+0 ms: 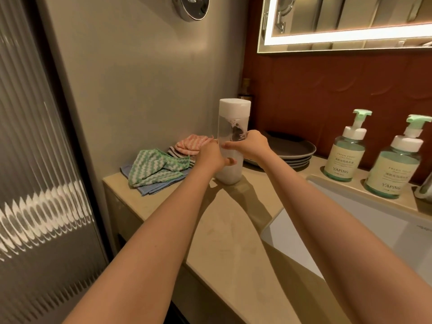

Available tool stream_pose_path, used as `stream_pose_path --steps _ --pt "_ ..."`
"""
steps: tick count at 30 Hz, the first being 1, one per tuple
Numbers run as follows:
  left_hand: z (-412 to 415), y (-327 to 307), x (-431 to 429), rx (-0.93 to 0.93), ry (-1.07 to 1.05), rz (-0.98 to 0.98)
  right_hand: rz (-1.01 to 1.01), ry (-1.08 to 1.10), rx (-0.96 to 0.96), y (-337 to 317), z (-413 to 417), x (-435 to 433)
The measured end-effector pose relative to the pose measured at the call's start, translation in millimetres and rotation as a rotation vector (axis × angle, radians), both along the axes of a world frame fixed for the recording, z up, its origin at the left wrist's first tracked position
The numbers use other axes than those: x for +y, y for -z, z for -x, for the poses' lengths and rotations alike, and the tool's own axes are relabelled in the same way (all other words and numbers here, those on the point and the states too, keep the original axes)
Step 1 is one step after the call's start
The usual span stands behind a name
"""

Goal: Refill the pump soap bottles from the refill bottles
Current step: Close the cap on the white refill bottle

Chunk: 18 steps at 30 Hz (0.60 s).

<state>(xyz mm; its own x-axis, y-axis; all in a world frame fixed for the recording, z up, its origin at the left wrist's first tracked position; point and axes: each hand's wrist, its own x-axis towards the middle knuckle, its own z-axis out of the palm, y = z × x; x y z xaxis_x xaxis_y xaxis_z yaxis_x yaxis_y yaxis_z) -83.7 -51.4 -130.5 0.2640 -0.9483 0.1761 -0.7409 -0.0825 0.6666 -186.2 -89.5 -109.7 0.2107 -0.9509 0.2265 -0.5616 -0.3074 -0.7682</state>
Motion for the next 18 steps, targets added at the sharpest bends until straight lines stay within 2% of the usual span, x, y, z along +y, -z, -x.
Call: stream_pose_path --steps 4,7,12,18 --pt "-3.5 1.4 11.2 -0.046 -0.054 -0.011 -0.072 -0.007 -0.024 -0.1 6.7 9.2" --pt "-5.2 -0.9 25.1 -0.019 -0.106 0.019 -0.087 0.067 -0.013 1.3 20.4 21.3" --pt "27.4 -18.0 46.1 0.266 0.152 0.050 -0.095 0.137 -0.089 3.6 52.0 46.1" --pt "97.3 -25.9 62.1 0.353 0.342 0.024 -0.118 0.256 -0.203 -1.1 115.3 83.3"
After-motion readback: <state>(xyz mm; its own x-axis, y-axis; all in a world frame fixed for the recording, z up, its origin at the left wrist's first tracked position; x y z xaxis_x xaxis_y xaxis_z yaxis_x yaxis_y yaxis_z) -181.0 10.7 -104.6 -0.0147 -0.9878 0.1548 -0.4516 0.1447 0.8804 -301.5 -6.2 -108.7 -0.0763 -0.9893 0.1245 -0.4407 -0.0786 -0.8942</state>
